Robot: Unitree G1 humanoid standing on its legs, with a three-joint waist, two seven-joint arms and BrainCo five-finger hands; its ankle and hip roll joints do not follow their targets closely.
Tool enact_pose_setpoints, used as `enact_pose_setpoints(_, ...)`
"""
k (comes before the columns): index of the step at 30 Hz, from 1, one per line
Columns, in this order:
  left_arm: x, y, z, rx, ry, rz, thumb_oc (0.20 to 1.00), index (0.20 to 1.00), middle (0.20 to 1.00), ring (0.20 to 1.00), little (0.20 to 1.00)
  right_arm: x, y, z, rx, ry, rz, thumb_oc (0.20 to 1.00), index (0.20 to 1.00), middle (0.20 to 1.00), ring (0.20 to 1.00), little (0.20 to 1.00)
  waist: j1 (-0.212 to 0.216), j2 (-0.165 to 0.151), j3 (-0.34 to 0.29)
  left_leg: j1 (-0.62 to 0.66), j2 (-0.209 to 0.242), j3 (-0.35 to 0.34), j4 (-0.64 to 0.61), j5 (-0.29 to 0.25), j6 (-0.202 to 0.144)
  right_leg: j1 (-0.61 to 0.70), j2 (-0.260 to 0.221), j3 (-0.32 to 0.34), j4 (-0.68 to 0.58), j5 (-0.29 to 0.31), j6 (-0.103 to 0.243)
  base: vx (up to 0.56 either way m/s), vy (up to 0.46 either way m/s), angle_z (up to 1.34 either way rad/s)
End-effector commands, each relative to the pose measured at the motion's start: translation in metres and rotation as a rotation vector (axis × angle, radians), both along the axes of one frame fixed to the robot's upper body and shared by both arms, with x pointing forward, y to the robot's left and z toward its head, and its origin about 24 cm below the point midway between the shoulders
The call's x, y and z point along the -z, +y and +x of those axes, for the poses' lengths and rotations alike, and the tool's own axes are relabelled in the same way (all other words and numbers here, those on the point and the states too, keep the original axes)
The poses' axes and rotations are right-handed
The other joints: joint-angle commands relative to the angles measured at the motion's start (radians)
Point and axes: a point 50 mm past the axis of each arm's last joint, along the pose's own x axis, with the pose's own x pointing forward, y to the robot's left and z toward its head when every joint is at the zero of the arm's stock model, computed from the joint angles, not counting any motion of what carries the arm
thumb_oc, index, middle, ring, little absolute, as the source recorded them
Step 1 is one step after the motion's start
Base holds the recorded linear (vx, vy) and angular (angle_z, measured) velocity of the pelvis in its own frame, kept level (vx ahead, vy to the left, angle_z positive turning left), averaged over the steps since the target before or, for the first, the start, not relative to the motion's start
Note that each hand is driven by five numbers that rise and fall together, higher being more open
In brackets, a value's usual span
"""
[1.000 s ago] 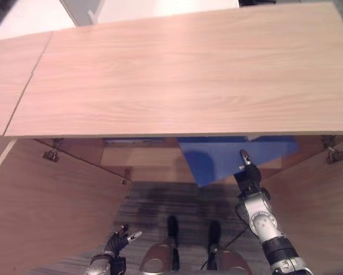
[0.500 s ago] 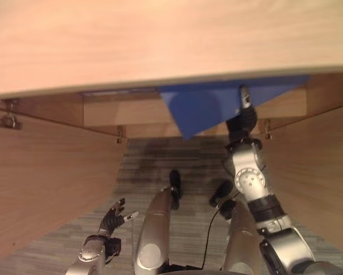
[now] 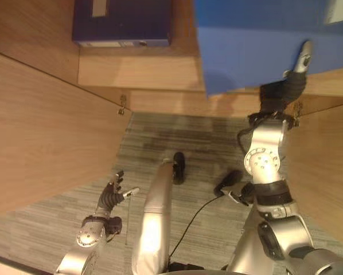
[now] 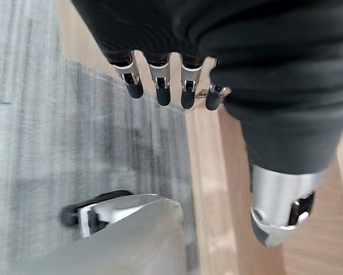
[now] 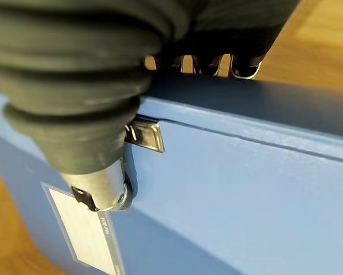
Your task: Put the empty folder in the office cabinet
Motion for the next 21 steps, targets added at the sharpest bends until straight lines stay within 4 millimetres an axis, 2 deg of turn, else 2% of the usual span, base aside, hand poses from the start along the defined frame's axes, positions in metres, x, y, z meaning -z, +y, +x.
enact_pose_setpoints(1, -0.006, 0.008, -0.011, -0.023, -0.026, 0.061, 1.0, 1.0, 1.0, 1.0, 1.0, -0.04, -0.015, -0.014, 0.158, -0.109, -0.031, 0.2, 0.2, 0.2, 0.2, 0.2, 0.014, 0.005, -0.092, 0.012, -0.019, -0.027, 0.063, -0.125, 0.046, 0.051, -0.004, 0.15, -0.011, -0.042, 0.024, 0.04, -0.023, 0.09)
enact_pose_setpoints(6, -0.006, 0.009, -0.008, -0.021, -0.018, 0.079, 1.0, 1.0, 1.0, 1.0, 1.0, -0.047, -0.035, 0.004, 0.239, -0.008, 0.065, 0.2, 0.2, 0.2, 0.2, 0.2, 0.024, -0.003, -0.116, 0.008, -0.021, -0.032, 0.067, -0.132, 0.043, 0.045, -0.01, 0.152, 0.0, -0.047, 0.027, 0.02, -0.02, 0.09)
enact_pose_setpoints(8, -0.007, 0.013, -0.004, -0.026, -0.015, 0.109, 1.0, 1.0, 1.0, 1.0, 1.0, -0.054, -0.052, 0.021, 0.294, 0.103, 0.151, 0.2, 0.2, 0.2, 0.2, 0.2, 0.034, -0.012, -0.135, 0.027, -0.02, -0.039, 0.042, -0.128, 0.036, 0.072, -0.007, 0.145, -0.028, -0.042, 0.034, 0.0, -0.049, 0.04)
enact_pose_setpoints(11, -0.004, 0.015, -0.003, -0.033, -0.002, 0.115, 1.0, 1.0, 1.0, 1.0, 1.0, -0.053, -0.06, 0.029, 0.332, 0.199, 0.186, 0.2, 0.2, 0.2, 0.2, 0.2, 0.038, -0.018, -0.147, 0.045, -0.019, -0.043, 0.014, -0.121, 0.031, 0.101, -0.003, 0.133, -0.056, -0.034, 0.042, -0.02, -0.022, 0.06)
enact_pose_setpoints(15, -0.004, 0.017, -0.001, -0.029, 0.003, 0.138, 1.0, 1.0, 1.0, 1.0, 1.0, -0.061, -0.058, 0.036, 0.353, 0.29, 0.181, 0.2, 0.2, 0.2, 0.2, 0.2, 0.037, -0.024, -0.152, 0.076, -0.018, -0.044, -0.024, -0.112, 0.025, 0.138, 0.007, 0.12, -0.099, -0.02, 0.054, -0.02, 0.001, 0.03)
enact_pose_setpoints(21, -0.003, 0.016, 0.002, -0.021, -0.002, 0.136, 1.0, 1.0, 1.0, 1.0, 1.0, -0.068, -0.052, 0.041, 0.341, 0.295, 0.14, 0.2, 0.2, 0.2, 0.2, 0.2, 0.039, -0.023, -0.154, 0.08, -0.028, -0.048, -0.042, -0.105, 0.023, 0.146, 0.009, 0.116, -0.115, -0.008, 0.065, -0.01, -0.001, 0.0)
